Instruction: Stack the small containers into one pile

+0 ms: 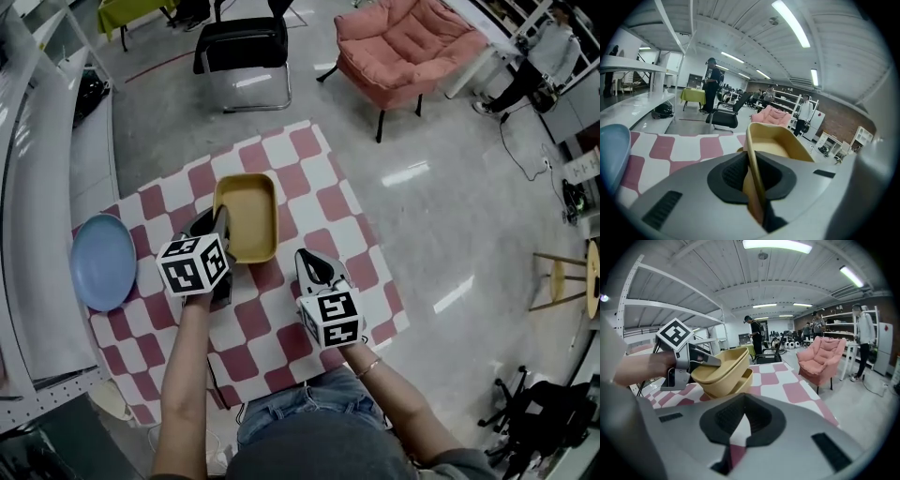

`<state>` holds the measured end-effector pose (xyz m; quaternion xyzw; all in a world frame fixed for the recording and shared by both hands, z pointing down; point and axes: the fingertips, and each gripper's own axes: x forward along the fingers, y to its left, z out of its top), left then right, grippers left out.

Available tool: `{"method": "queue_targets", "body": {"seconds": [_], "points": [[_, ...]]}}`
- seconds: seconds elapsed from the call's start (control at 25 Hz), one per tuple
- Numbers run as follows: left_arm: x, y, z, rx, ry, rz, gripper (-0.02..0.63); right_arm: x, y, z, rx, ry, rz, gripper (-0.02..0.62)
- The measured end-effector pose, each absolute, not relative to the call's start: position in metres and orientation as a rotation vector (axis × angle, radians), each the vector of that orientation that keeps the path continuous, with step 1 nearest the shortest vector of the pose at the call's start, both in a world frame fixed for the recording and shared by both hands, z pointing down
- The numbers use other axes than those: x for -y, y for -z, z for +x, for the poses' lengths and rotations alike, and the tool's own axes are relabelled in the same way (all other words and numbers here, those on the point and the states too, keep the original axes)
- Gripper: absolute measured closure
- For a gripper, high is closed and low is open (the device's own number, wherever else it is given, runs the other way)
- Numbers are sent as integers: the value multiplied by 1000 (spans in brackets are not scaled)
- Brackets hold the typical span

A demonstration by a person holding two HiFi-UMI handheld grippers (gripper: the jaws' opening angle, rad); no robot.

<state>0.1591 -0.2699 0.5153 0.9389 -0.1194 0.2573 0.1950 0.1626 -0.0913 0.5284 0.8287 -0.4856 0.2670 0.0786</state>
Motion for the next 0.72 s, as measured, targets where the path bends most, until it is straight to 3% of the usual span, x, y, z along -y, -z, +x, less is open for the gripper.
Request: {"method": "queue_targets", "body": {"seconds": [0.72], "points": [[273, -547, 173, 299, -857, 2649, 569, 92, -547, 182, 1444, -861, 2458, 586]]}}
